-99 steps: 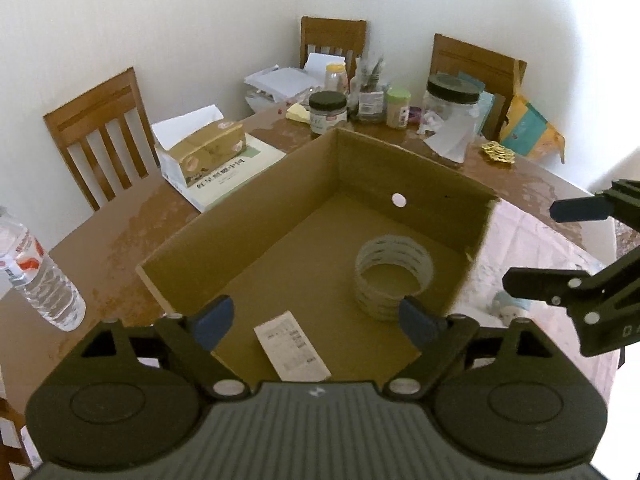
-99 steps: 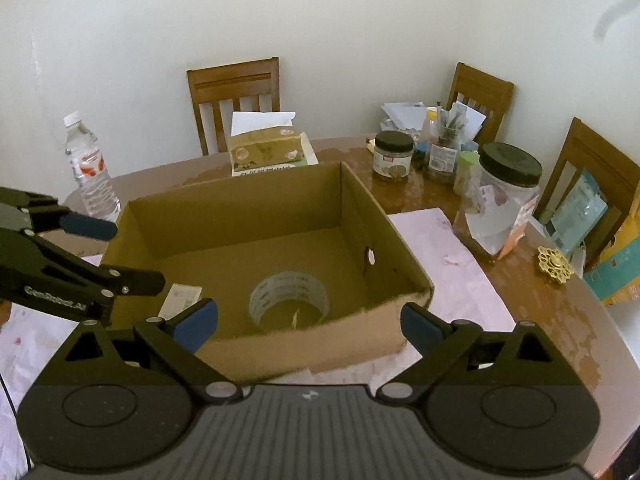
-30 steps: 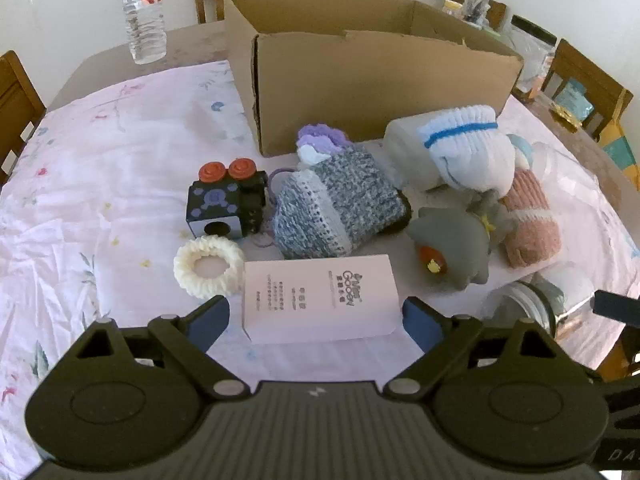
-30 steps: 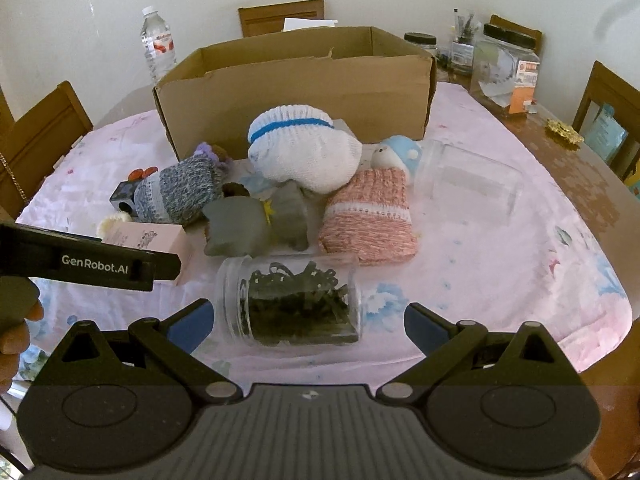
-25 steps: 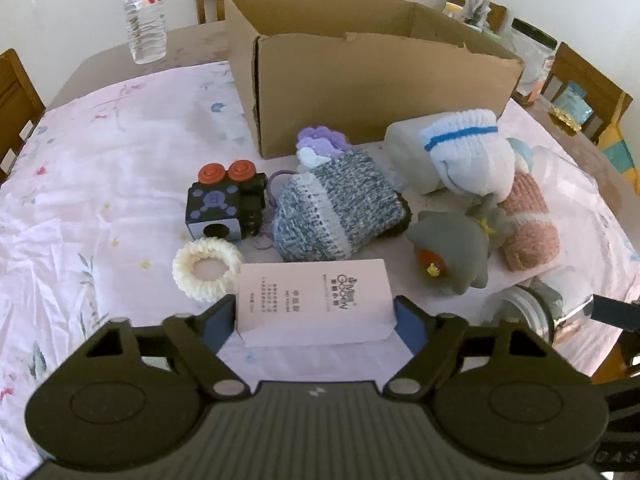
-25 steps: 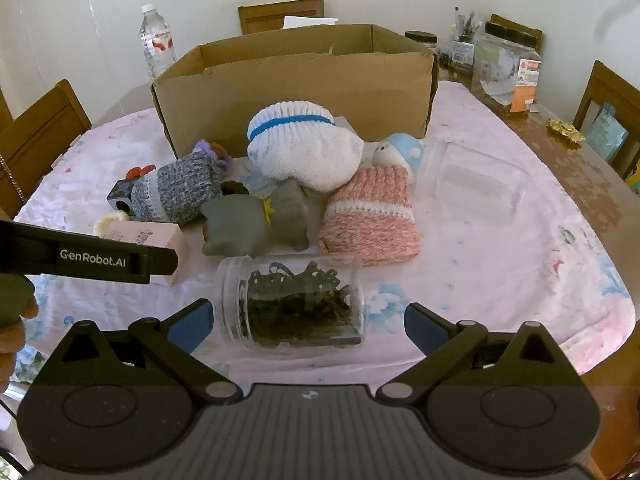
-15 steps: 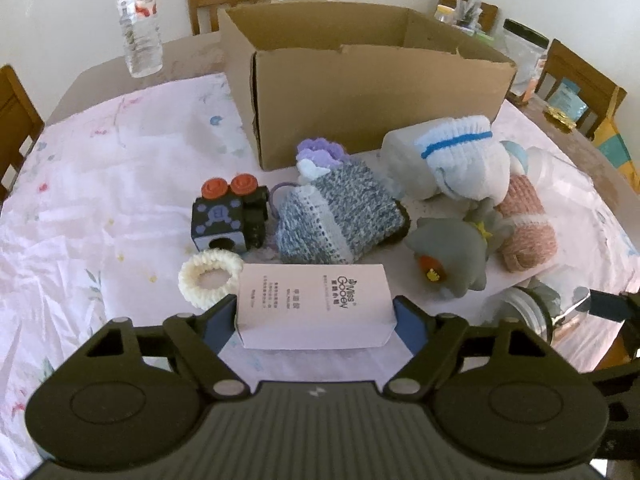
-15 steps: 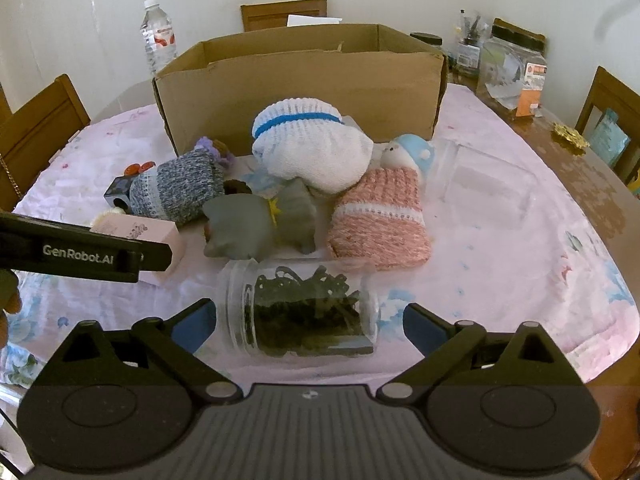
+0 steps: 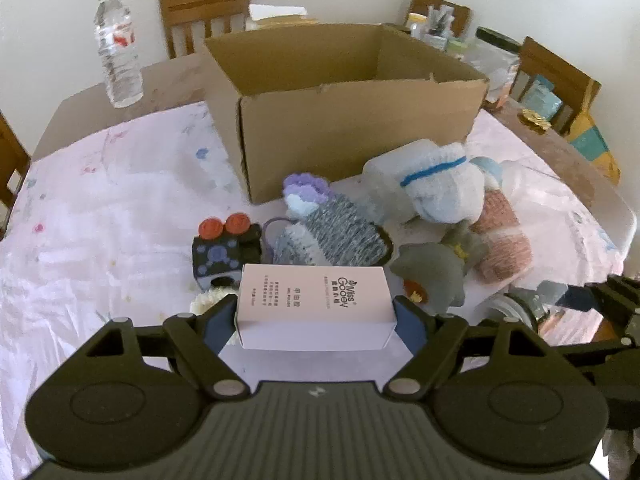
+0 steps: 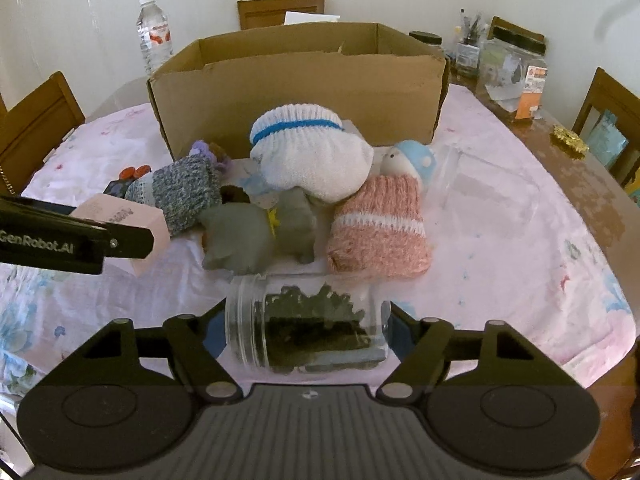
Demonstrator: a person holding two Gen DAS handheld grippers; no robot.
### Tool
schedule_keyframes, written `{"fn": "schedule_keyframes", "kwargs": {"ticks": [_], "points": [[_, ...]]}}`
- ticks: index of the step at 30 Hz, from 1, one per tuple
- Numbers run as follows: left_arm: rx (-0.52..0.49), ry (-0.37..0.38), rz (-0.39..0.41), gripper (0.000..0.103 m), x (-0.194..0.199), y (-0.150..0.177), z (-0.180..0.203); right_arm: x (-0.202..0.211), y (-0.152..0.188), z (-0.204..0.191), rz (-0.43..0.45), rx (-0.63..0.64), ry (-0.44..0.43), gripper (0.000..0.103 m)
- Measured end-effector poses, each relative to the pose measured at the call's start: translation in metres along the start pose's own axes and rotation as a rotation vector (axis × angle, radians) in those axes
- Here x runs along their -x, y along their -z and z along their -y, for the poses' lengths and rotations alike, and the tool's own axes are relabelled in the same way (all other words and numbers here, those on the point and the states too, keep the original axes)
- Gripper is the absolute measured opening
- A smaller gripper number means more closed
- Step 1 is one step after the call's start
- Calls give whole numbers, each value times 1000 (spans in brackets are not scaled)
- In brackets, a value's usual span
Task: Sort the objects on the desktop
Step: 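Carry the pink box and jar into the cardboard box and release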
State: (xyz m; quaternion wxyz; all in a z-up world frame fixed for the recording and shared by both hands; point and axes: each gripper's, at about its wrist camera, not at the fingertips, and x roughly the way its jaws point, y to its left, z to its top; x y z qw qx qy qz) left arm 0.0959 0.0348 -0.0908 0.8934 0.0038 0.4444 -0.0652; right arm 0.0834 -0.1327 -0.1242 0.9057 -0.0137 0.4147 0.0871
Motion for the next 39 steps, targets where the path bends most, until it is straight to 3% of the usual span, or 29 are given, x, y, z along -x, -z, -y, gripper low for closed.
{"fn": "schedule_keyframes", "kwargs": {"ticks": [21, 39], "points": [[-129, 76, 69, 81, 44, -57, 3, 45, -72, 1, 78, 33, 23, 80], [-230, 145, 129, 81, 38, -120, -20, 42, -123, -18, 140, 88, 26, 80]]}}
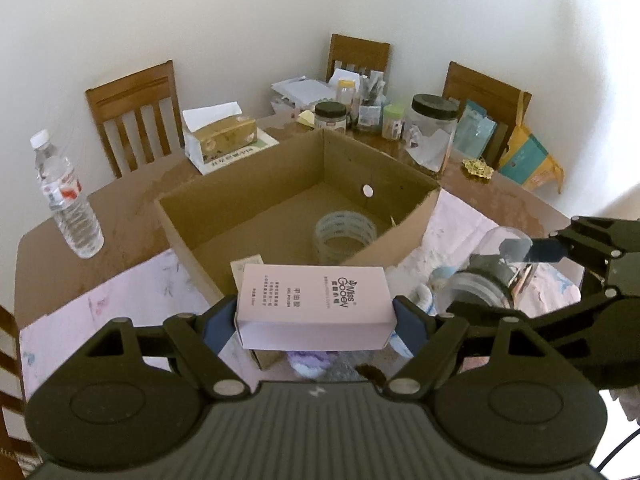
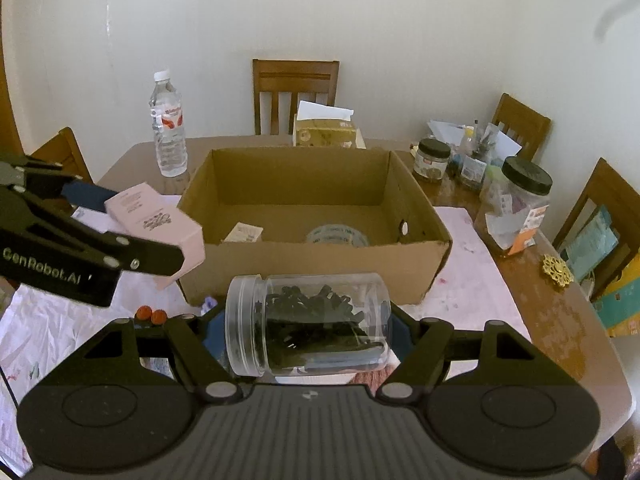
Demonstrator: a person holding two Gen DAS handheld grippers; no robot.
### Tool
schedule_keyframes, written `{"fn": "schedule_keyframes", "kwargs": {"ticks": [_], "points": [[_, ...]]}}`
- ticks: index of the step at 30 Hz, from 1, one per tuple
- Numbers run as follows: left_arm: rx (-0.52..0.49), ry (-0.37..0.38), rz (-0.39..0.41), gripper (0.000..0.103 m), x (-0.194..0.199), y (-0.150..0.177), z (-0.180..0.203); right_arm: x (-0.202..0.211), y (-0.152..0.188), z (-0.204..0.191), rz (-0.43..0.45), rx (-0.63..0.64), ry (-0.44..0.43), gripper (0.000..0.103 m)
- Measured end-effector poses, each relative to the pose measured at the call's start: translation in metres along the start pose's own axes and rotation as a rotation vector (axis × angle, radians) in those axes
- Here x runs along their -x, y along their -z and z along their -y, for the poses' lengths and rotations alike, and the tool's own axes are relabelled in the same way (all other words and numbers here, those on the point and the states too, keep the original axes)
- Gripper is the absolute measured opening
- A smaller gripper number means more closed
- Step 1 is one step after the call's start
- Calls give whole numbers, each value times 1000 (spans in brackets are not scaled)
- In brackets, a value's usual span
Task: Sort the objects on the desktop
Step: 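Carry the pink box and jar into the cardboard box and release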
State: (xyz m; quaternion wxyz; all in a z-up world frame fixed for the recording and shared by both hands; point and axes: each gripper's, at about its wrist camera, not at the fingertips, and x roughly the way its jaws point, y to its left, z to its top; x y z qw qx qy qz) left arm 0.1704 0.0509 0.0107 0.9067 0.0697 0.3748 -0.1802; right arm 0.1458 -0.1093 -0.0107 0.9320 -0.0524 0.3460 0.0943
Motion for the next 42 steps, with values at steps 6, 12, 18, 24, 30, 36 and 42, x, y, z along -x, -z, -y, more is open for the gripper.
{"fn": "schedule_keyframes", "kwargs": {"ticks": [6, 12, 18, 24, 30, 36, 42], "points": [[-26, 14, 4, 81, -9, -19, -15, -10, -14, -7, 2, 22, 11, 80], [-46, 17, -6, 82, -26, -33, -30, -25, -31, -14, 2, 58, 19, 80], [-47, 11, -12, 82, -38, -47, -46, -36, -49, -21, 10, 93, 13, 80], [-62, -6, -1, 82, -50, -61, -61, -53, -66, -28, 12, 112, -2, 80], [-56, -17, 9, 82, -62, -73, -77, -72, -79, -37, 2, 113, -20, 80], [-59, -18, 6, 82, -77, -79, -88, -88, -86, -46, -3, 133, -29, 80], [-68, -17, -9, 82, -90, -82, -91, -93, -85, -47, -14, 122, -35, 87]]}}
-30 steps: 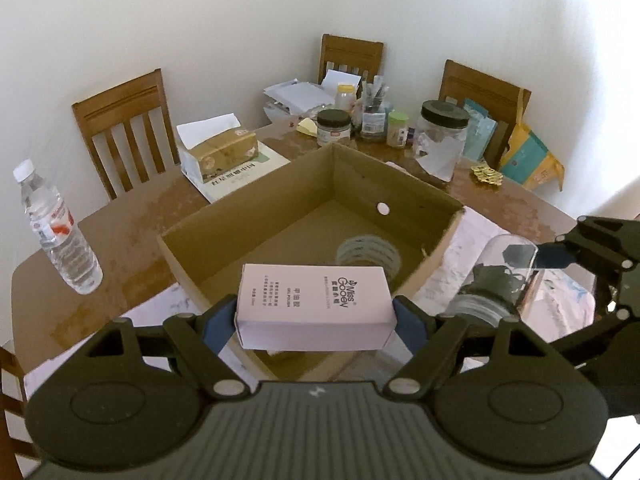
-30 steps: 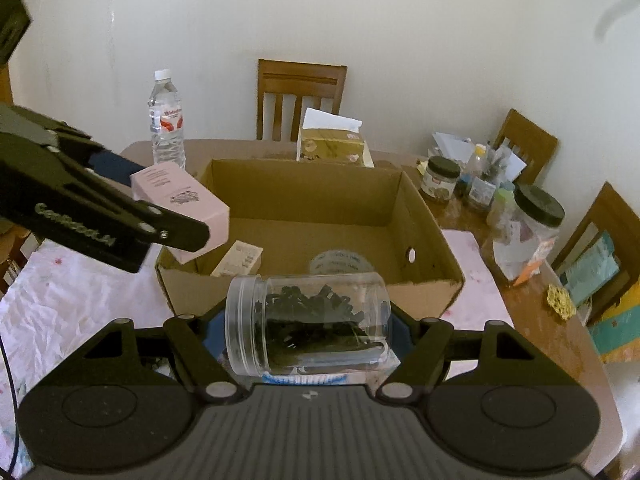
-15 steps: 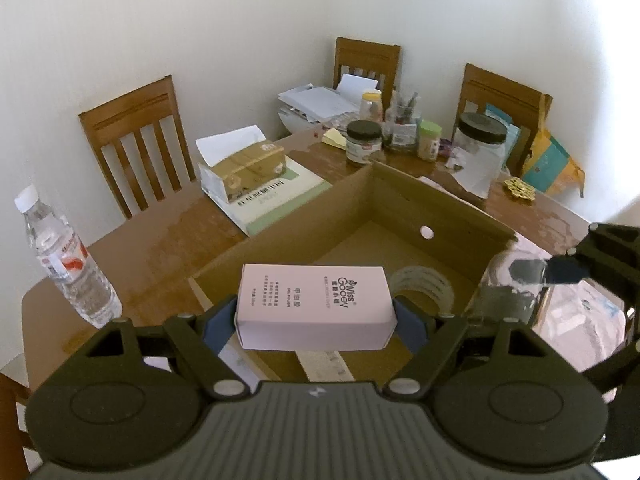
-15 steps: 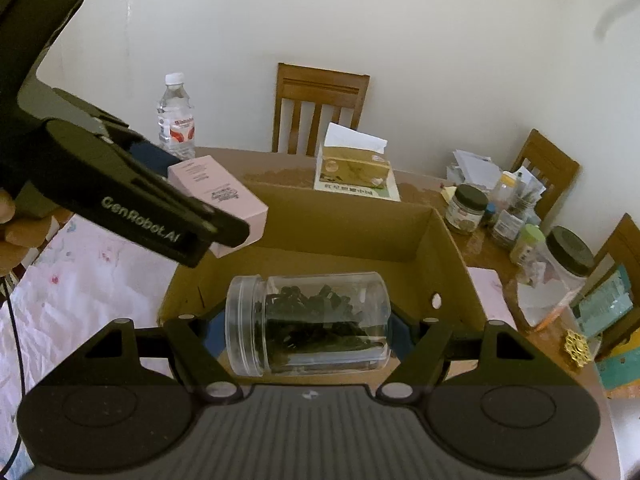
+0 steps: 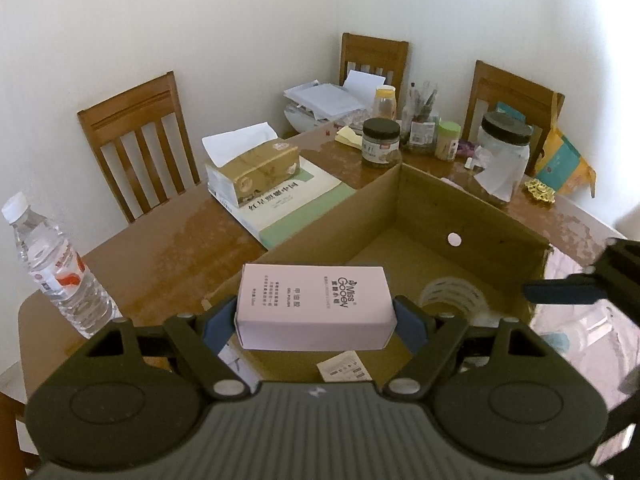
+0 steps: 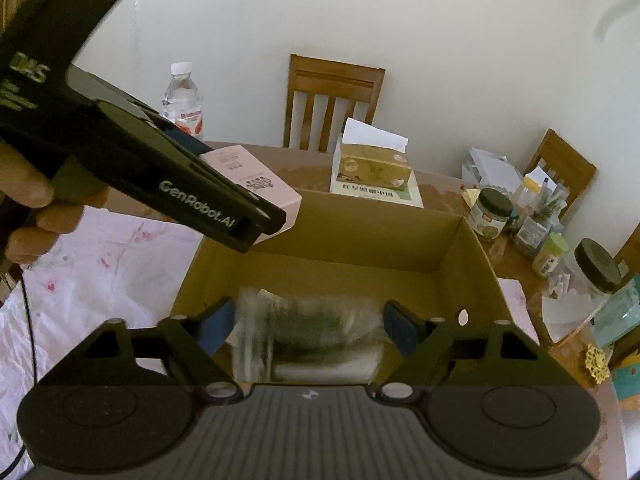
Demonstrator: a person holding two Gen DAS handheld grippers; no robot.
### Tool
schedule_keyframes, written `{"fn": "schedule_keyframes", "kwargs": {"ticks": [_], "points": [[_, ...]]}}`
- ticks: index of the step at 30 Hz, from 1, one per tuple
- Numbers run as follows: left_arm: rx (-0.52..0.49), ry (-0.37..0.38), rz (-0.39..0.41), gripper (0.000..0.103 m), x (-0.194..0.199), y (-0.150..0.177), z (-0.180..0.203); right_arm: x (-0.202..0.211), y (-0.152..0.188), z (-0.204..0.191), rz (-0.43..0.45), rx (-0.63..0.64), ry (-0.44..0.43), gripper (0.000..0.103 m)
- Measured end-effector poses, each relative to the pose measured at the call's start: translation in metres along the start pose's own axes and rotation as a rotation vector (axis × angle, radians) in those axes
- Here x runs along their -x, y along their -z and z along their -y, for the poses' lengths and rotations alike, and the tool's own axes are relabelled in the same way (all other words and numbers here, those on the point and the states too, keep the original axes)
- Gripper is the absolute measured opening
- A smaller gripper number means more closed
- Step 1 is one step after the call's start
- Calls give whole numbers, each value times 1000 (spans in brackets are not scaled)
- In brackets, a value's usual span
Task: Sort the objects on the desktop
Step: 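Carry the pink box and jar into the cardboard box and release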
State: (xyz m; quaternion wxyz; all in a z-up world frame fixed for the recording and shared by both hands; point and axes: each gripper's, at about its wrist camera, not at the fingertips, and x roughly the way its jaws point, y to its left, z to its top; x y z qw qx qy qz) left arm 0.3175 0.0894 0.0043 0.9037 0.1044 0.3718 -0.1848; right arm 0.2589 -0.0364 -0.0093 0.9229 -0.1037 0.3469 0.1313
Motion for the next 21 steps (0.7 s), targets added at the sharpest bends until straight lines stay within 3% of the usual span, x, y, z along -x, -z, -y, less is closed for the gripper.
{"fn": "schedule_keyframes", "kwargs": {"ticks": [8, 12, 21], "points": [[-23, 4, -22, 82, -21, -1, 3, 10, 12, 10, -21, -75, 27, 91], [-17, 17, -32, 88, -29, -1, 4, 16, 16, 14, -23, -102, 42, 92], [-42, 8, -51, 90, -25, 7, 10, 27, 24, 18, -23, -138, 64, 93]]}}
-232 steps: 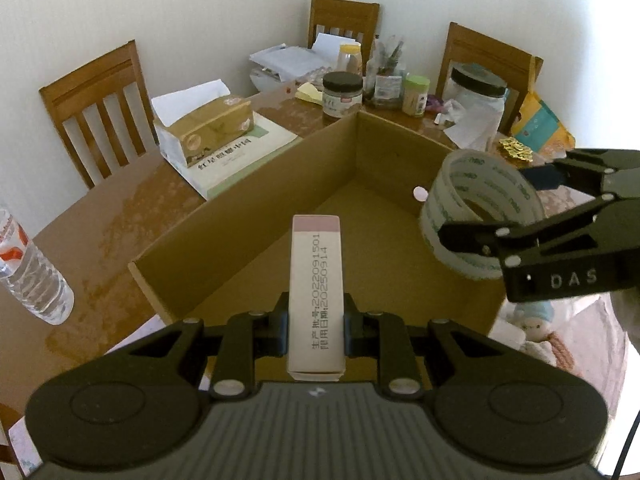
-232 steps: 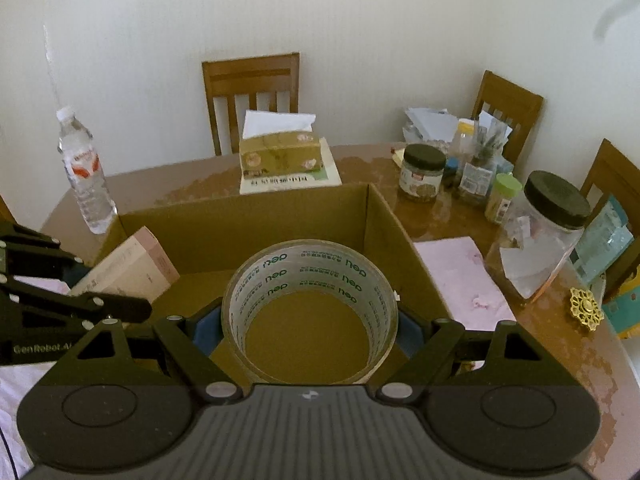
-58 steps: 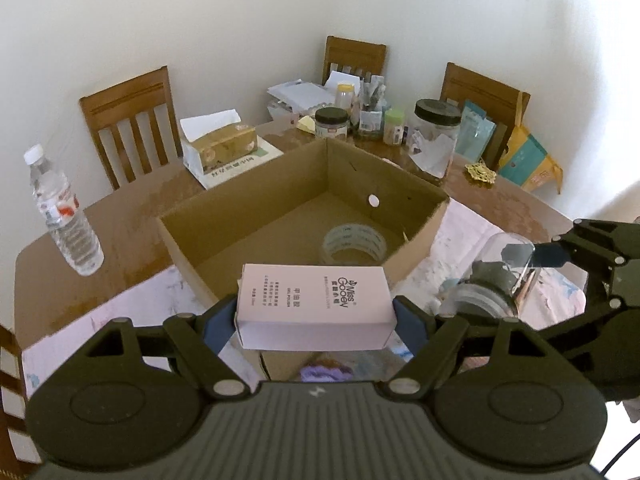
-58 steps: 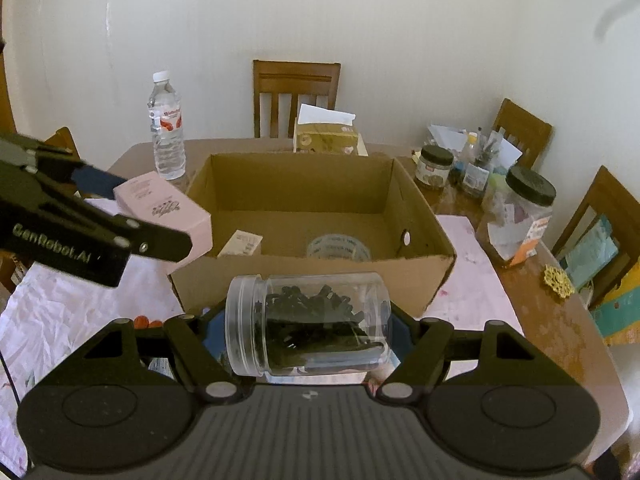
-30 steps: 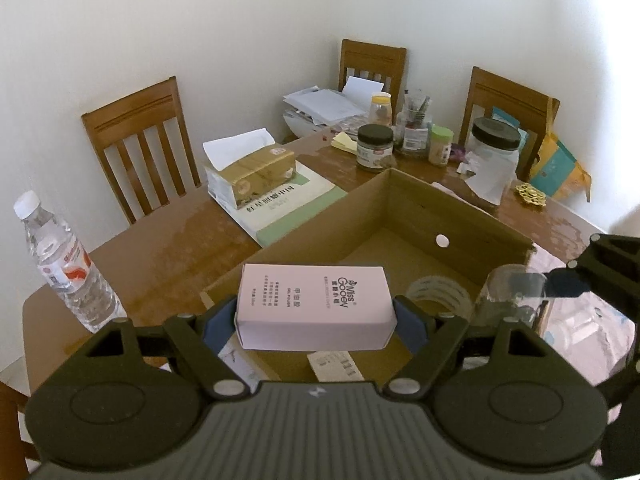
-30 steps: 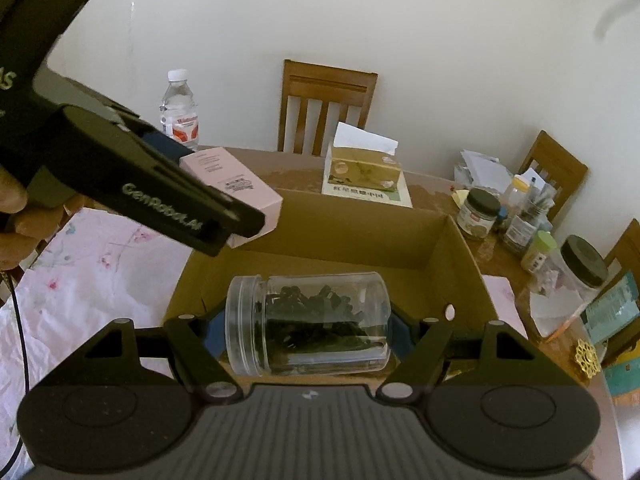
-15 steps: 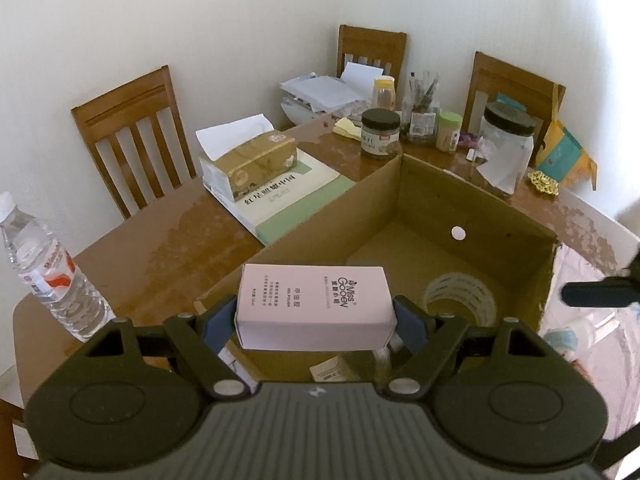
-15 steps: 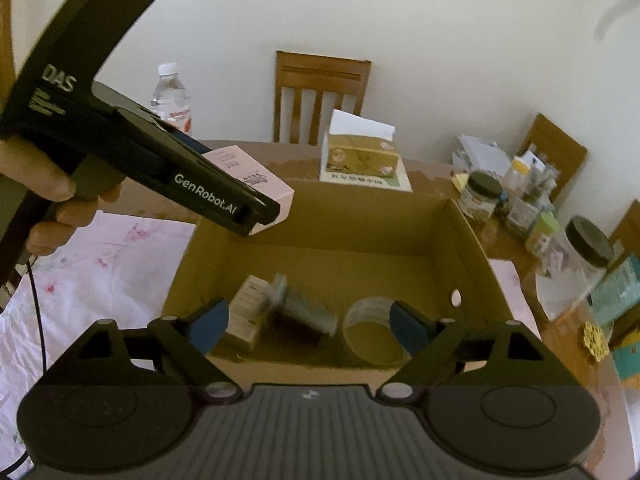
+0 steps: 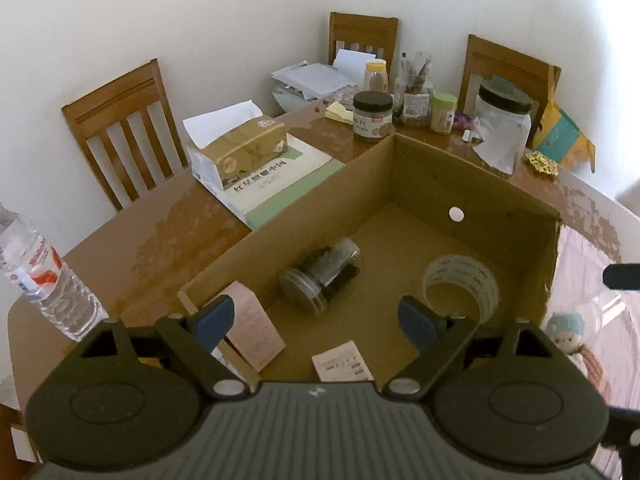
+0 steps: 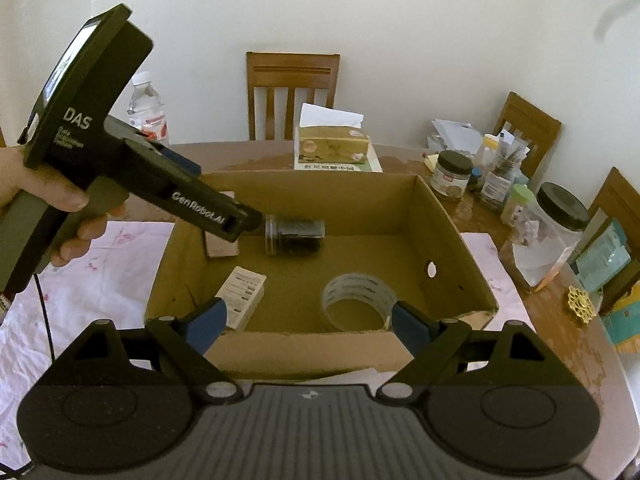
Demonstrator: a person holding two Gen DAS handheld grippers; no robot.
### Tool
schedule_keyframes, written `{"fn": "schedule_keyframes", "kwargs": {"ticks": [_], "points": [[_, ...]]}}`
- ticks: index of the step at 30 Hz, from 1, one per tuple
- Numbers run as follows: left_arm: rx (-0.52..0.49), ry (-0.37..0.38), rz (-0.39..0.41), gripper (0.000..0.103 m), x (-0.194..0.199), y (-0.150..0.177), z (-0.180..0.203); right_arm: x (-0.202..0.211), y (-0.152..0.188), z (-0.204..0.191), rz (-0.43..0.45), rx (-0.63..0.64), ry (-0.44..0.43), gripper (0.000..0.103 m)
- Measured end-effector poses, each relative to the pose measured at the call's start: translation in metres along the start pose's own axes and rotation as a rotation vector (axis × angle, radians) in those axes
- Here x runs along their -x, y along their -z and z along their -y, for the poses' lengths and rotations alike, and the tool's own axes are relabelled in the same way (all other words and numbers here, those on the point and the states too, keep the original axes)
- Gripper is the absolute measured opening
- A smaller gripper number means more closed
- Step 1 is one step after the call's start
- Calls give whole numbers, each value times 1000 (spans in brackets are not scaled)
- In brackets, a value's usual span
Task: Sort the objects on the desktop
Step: 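Carry the pink box and jar into the cardboard box and release, then move both tools back toward the remaining table items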
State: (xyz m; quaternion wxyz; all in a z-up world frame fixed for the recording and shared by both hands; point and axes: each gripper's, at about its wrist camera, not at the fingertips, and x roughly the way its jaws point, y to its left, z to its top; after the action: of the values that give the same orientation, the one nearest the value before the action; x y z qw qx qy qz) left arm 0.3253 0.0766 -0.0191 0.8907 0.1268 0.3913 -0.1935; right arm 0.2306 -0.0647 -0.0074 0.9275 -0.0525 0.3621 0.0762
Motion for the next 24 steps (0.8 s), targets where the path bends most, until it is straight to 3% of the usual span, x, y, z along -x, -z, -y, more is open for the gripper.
{"fn": "schedule_keyframes", "kwargs": {"ticks": [13, 18, 24], "points": [[-26, -22, 11, 94, 37, 25, 17, 25, 20, 2, 29, -30, -13, 98], [0, 1, -31, 94, 49, 38, 26, 36, 28, 4, 43, -31, -35, 99], [11, -33, -58, 94, 61, 56, 40, 50, 43, 10, 52, -40, -63, 99]]}}
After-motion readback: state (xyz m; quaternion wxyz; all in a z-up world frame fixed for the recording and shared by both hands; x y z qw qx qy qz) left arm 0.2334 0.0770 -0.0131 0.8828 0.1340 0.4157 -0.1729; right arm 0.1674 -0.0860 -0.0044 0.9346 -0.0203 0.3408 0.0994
